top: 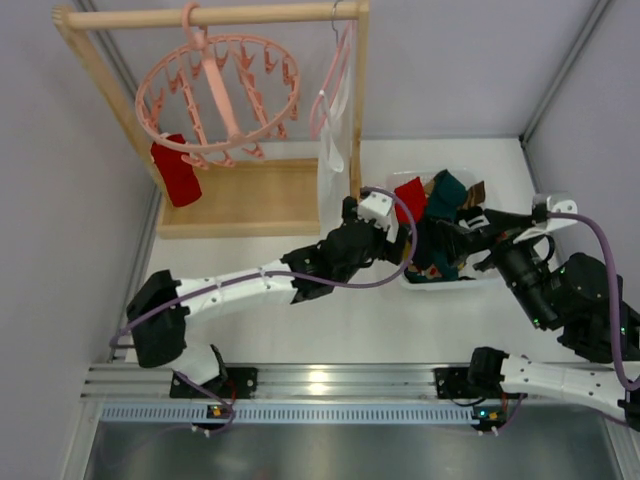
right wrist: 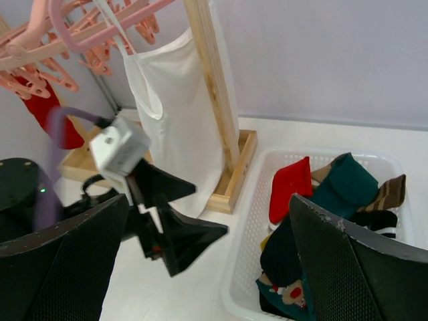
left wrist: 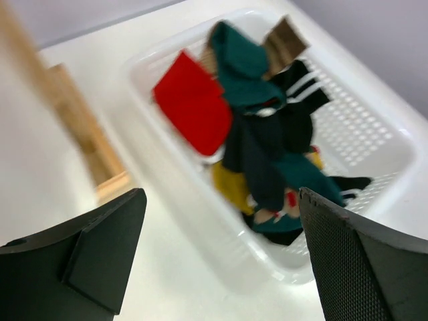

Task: Remove the socks clipped to the hanger

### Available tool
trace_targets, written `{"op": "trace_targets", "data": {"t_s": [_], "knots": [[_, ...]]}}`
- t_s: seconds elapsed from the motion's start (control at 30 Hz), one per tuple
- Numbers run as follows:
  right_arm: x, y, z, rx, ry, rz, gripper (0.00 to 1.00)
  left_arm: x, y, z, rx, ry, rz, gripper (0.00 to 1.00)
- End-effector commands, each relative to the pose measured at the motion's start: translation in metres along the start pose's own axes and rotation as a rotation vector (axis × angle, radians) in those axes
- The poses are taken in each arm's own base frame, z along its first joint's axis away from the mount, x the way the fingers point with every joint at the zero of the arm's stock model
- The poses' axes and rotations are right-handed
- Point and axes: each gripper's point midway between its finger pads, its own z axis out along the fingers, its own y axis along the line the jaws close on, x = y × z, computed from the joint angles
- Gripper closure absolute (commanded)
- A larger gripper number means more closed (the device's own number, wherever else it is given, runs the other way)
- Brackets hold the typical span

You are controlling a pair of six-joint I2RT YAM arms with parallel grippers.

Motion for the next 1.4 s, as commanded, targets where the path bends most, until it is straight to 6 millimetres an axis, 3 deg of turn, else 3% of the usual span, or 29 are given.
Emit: {"op": "trace_targets", "data": {"t_s": [0.0, 0.03, 0.2, 0.23, 0.3, 0.43, 0.6, 0.63, 0.7, 0.73, 0.87, 0.93, 1.1, 1.13, 1.3, 1.37], "knots": [[-0.003, 0.005, 0.007, 0.007, -0.022, 0.016, 0.0, 0.002, 0.057, -0.036, -0.23, -0.016, -0.069, 0.02], [-0.002, 0.007, 0.008, 0.005, -0.021, 0.015, 0.0, 0.019, 0.067, -0.045, -0.26, 0.013, -0.052, 0.02], [-0.004, 0.014, 0.013, -0.004, -0.026, 0.015, 0.01, 0.042, 0.12, -0.097, -0.491, 0.046, 0.008, 0.02], [-0.004, 0.015, 0.014, -0.007, -0.027, 0.013, 0.0, 0.059, 0.131, -0.106, -0.53, 0.078, 0.038, 0.02], [-0.005, 0.019, 0.017, -0.012, -0.031, 0.014, 0.01, 0.061, 0.15, -0.122, -0.615, 0.056, 0.027, 0.02], [-0.004, 0.027, 0.021, -0.029, -0.029, 0.007, 0.01, 0.085, 0.177, -0.14, -0.681, 0.07, -0.013, 0.02], [0.002, 0.037, 0.027, -0.051, -0.013, -0.007, 0.01, 0.104, 0.25, -0.151, -0.847, 0.075, -0.198, 0.02], [0.003, 0.038, 0.029, -0.053, -0.013, -0.01, 0.0, 0.104, 0.274, -0.159, -0.94, 0.055, -0.223, 0.02], [0.003, 0.041, 0.03, -0.059, -0.015, -0.008, 0.0, 0.108, 0.298, -0.162, -1.032, 0.033, -0.246, 0.02], [0.004, 0.042, 0.031, -0.062, -0.012, -0.011, 0.01, 0.11, 0.319, -0.168, -1.098, 0.024, -0.262, 0.02], [0.006, 0.047, 0.033, -0.076, -0.001, -0.026, 0.01, 0.11, 0.371, -0.183, -1.285, -0.012, -0.23, 0.02], [0.007, 0.047, 0.033, -0.082, -0.001, -0.026, 0.01, 0.101, 0.392, -0.191, -1.373, -0.07, -0.233, 0.02], [0.011, 0.049, 0.031, -0.108, -0.02, -0.011, 0.01, 0.101, 0.426, -0.188, -1.426, -0.09, -0.212, 0.02], [0.012, 0.05, 0.031, -0.114, -0.02, -0.008, 0.01, 0.093, 0.436, -0.186, -1.419, -0.144, -0.226, 0.02], [0.012, 0.057, 0.033, -0.141, -0.018, -0.017, 0.01, 0.095, 0.461, -0.176, -1.406, -0.111, -0.101, 0.02], [0.014, 0.058, 0.033, -0.145, -0.021, -0.012, 0.01, 0.102, 0.477, -0.184, -1.45, -0.112, -0.122, 0.02]]}}
